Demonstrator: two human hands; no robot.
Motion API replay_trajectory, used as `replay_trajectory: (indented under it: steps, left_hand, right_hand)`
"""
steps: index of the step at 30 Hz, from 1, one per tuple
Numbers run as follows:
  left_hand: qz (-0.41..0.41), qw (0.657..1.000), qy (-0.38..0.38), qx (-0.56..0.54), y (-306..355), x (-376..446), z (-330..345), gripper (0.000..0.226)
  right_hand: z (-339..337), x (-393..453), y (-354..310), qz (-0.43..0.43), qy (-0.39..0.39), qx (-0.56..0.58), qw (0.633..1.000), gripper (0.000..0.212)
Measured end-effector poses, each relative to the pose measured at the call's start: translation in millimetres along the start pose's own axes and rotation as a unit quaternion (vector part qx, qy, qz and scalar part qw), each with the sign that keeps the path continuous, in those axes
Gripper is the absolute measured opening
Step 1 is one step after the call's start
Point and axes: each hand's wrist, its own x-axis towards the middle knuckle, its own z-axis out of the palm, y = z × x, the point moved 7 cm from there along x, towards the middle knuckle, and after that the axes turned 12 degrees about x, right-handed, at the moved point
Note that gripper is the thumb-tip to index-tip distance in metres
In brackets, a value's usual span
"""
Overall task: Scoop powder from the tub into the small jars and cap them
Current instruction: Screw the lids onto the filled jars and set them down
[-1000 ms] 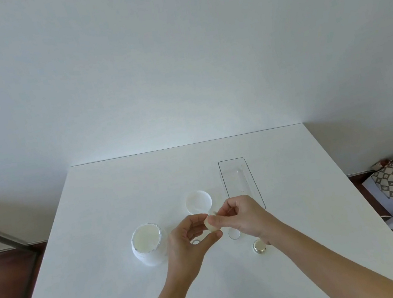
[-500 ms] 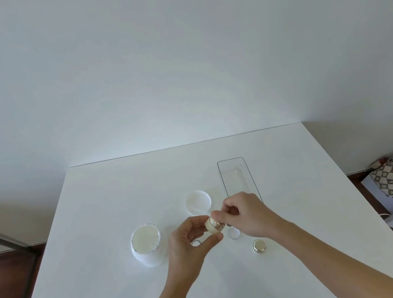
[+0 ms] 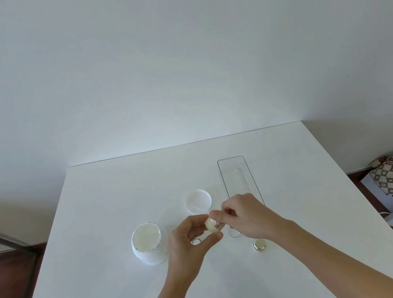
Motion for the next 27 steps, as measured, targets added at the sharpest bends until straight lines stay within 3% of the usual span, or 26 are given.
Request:
replay_trajectory:
  steps: [3, 8, 12, 15, 21, 27]
  left_hand:
    - [0.003, 1.0, 0.003, -0.008, -0.9, -0.1, -1.7, 0.035]
    - [0.013, 1.0, 0.002, -0.007, -3.4, -1.6, -1.9, 0.035]
    - [0.017, 1.0, -0.005, -0.003, -6.9, -2.9, -1.0, 0.034]
    - [0.024, 1.0, -0.003, 0.0, -6.5, -3.0, -2.3, 0.034]
    - [0.033, 0.999, 0.001, 0.02, -9.7, -5.5, -1.7, 0.035]
    - [0.027, 0.999, 0.001, 0.036, -25.3, -11.3, 1.4, 0.029]
  right_hand:
    - [-1.1, -4.4, 0.2, -0.014, -0.023, 0.008, 1.0, 0.034]
    - [5.3, -7.5, -5.7, -0.033, -0.034, 0.03, 0.998, 0.018]
    - [9.3, -6.9, -0.5, -0.011, -0.009, -0.018, 1.0, 0.036]
    - [12.2, -10.3, 0.0, -0.028, -0.02, -0.017, 0.999, 0.038]
    - [21.2, -10.4, -0.5, -0.036, -0.024, 0.011, 0.999, 0.02]
    - [39.6, -10.8, 16.5, 0.017, -0.043, 0.017, 0.999, 0.021]
